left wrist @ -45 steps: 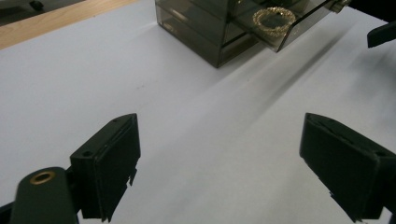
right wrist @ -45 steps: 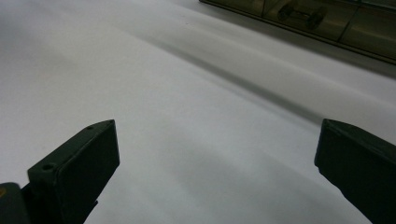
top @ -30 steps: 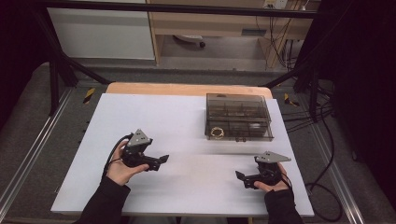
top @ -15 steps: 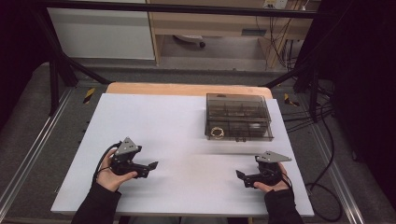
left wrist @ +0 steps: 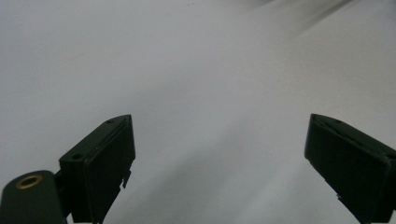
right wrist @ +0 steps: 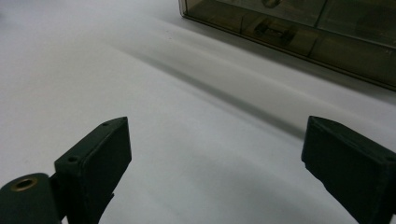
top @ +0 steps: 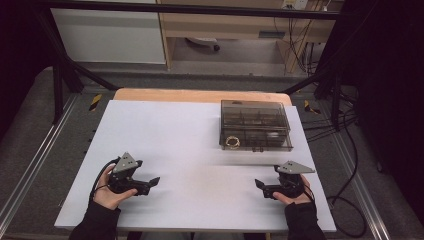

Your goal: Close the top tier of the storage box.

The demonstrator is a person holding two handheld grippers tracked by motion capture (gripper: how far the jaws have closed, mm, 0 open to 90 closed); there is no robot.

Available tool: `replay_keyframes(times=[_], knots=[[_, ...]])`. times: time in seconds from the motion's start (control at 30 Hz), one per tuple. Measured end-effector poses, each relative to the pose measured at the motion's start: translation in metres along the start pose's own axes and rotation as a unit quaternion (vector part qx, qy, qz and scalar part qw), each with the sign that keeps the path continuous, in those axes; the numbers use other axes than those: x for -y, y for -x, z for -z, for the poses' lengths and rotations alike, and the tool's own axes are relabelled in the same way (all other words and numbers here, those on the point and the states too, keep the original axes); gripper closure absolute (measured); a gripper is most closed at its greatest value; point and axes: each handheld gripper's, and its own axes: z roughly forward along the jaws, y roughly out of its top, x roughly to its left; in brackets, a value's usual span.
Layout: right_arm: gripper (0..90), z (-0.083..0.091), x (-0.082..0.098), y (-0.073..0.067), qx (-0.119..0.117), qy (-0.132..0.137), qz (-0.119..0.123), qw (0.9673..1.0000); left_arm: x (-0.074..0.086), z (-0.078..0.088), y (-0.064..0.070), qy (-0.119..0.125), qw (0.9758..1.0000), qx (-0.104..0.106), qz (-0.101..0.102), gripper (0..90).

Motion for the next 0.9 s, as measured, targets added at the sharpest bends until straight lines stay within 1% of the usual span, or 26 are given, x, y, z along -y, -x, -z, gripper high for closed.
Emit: replay_keyframes(times=[0.1, 0.23, 0.3, 0.4, 0.53, 0.6, 0.67, 0.73, 0.9], knots=[[12.4, 0.002, -0.001, 0.001, 0.001, 0.003, -0.003, 1.0000, 0.003, 0.001, -0.001, -0.001, 1.0000, -0.005, -0.002, 8.5], [17.4, 0.003, -0.003, 0.002, 0.001, 0.005, 0.001, 1.0000, 0.008, 0.004, -0.003, -0.004, 0.9999, -0.010, 0.000, 8.4], [20.3, 0.003, -0.003, 0.003, -0.001, 0.006, -0.001, 1.0000, 0.011, 0.005, -0.005, -0.004, 1.0000, -0.007, 0.003, 8.5], [24.5, 0.002, -0.004, 0.003, -0.004, 0.004, 0.008, 1.0000, 0.014, 0.007, -0.008, -0.002, 0.9999, -0.009, 0.005, 8.5], [31.6, 0.002, -0.006, 0.002, -0.008, 0.009, 0.012, 0.9999, 0.017, 0.009, -0.011, 0.001, 0.9999, -0.010, 0.007, 8.4], [33.9, 0.003, -0.007, 0.002, -0.009, 0.011, 0.013, 0.9998, 0.018, 0.011, -0.011, -0.001, 0.9999, -0.012, 0.006, 8.3], [37.2, 0.003, -0.007, 0.003, -0.009, 0.013, 0.008, 0.9998, 0.019, 0.012, -0.012, -0.001, 0.9999, -0.013, 0.007, 8.2], [40.5, 0.003, -0.008, 0.003, -0.007, 0.010, 0.008, 0.9999, 0.021, 0.014, -0.014, 0.002, 0.9999, -0.013, 0.011, 8.2], [48.7, 0.004, -0.010, 0.005, -0.005, 0.013, 0.007, 0.9999, 0.024, 0.017, -0.017, 0.001, 0.9997, -0.017, 0.016, 8.2]])
